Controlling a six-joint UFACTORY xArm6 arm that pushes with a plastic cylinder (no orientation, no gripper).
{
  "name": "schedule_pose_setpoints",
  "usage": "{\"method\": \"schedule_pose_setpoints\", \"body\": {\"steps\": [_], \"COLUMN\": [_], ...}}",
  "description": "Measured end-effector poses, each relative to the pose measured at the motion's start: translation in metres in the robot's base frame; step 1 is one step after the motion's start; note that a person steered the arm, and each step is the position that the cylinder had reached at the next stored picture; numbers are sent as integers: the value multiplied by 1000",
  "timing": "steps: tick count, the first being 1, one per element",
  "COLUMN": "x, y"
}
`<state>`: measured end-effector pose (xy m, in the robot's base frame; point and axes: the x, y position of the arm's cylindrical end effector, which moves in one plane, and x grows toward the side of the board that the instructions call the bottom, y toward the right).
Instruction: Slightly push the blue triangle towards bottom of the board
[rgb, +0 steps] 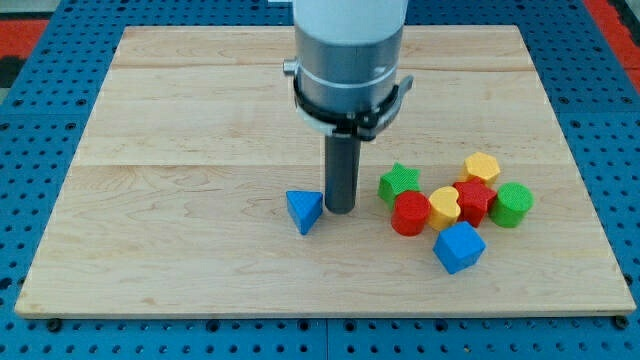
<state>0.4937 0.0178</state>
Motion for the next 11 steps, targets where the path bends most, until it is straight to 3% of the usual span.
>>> {"method": "schedule_pose_setpoints", "body": {"steps": [1, 3, 4, 5, 6, 8, 9, 10, 11], "x": [0, 30, -3, -5, 12, 23, 38, 15, 13], "y": [-51, -40, -45, -102, -94, -24, -28, -35, -83]}}
